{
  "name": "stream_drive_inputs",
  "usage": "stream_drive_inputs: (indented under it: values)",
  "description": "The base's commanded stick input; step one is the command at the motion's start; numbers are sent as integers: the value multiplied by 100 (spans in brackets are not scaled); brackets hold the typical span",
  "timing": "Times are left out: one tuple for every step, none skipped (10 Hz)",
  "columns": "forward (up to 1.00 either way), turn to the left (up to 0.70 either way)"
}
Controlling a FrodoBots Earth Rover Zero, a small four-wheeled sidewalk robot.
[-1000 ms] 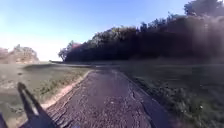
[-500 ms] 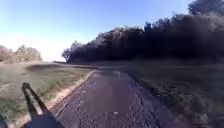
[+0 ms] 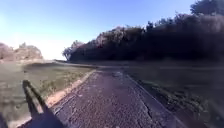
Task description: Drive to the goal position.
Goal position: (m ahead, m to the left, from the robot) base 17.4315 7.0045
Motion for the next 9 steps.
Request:
stream_drive_inputs:
  values:
    - [70,0]
    - [70,0]
    - [70,0]
    - [70,0]
    - [70,0]
    - [70,0]
    - [70,0]
    - [70,0]
    - [70,0]
